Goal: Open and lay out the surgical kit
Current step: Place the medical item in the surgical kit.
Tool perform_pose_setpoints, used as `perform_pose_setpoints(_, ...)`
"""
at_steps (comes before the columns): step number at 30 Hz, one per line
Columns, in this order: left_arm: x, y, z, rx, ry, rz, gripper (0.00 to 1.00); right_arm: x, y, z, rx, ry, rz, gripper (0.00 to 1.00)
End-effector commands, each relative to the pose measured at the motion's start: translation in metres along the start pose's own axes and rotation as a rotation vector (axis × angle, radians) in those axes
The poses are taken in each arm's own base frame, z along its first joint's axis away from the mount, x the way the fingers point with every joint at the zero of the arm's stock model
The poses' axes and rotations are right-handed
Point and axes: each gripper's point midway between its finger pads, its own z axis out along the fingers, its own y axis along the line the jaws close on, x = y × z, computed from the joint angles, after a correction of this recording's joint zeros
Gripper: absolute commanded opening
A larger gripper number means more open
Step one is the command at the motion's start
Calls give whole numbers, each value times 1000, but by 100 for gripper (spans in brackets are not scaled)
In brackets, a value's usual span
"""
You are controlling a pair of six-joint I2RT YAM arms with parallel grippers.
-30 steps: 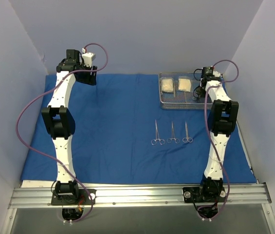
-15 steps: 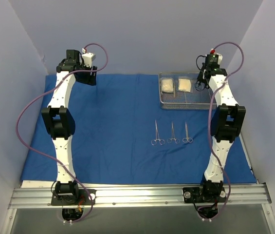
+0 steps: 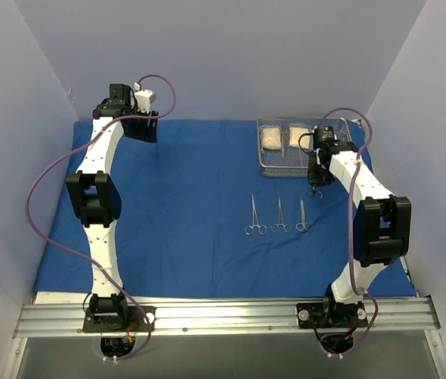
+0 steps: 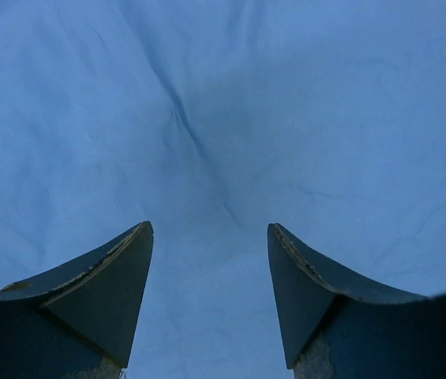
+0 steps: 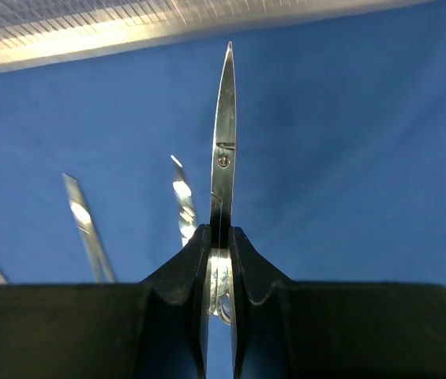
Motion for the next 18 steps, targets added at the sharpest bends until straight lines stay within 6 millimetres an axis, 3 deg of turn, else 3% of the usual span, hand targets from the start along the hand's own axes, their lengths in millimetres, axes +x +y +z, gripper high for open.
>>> perform_pose_setpoints(1, -18, 4, -27, -34, -70, -8, 68, 32, -27, -13, 92, 88, -6, 0)
perform_pose_setpoints(5, -7, 11, -28, -39, -65, -37, 68, 55, -52, 3, 136, 189, -54, 0)
perform_pose_setpoints(8, -2, 13, -32, -43, -64, -47, 68, 71, -55, 18, 149, 268, -95, 0)
perform_pose_setpoints(15, 31, 11, -22, -38, -1, -53, 68, 90, -57, 39, 164, 326, -130, 0)
perform_pose_setpoints(18, 32, 11, -23, -39, -2, -54, 68, 100, -57, 45, 161, 340, -128, 0)
